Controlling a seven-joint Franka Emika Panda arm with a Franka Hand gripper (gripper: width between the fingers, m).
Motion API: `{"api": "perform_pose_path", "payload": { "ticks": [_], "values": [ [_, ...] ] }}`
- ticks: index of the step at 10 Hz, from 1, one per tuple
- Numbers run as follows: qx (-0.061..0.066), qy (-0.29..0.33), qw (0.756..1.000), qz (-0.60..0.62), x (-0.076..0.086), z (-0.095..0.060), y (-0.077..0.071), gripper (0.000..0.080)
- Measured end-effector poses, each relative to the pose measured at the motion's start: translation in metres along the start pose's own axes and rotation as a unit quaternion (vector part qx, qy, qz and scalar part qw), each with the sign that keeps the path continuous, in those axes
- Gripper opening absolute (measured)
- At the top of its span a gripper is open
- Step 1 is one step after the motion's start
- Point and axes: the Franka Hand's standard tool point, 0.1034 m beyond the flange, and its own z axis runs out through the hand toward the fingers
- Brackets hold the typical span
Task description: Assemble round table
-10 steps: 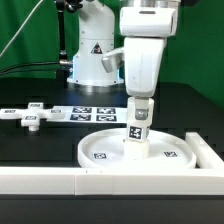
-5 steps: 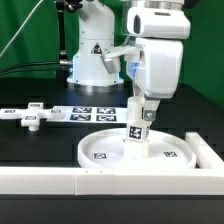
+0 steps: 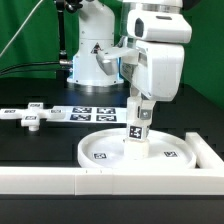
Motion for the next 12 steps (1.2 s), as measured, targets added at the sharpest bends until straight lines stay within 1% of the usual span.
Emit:
{"api": "perform_pose_path", "payload": {
  "ticks": [2,3,4,6,7,8,12],
  "values": [
    [0.000,0.000,1.000,0.010,-0.0005,0.0001,-0.0001,0.0412],
    [0.001,0.002,0.999,0.042,-0.0018,0.0002,-0.0002,0.0412],
    [0.003,0.002,0.995,0.101,-0.0059,0.0006,-0.0013,0.0412],
    [0.008,0.005,0.976,0.216,-0.0069,0.0018,-0.0030,0.0412],
    [0.009,0.006,0.967,0.254,-0.0067,0.0021,-0.0033,0.0412],
    [0.008,0.006,0.965,0.263,-0.0067,0.0021,-0.0033,0.0412],
    [0.009,0.005,0.923,0.386,-0.0049,0.0022,-0.0033,0.0412]
  ]
}}
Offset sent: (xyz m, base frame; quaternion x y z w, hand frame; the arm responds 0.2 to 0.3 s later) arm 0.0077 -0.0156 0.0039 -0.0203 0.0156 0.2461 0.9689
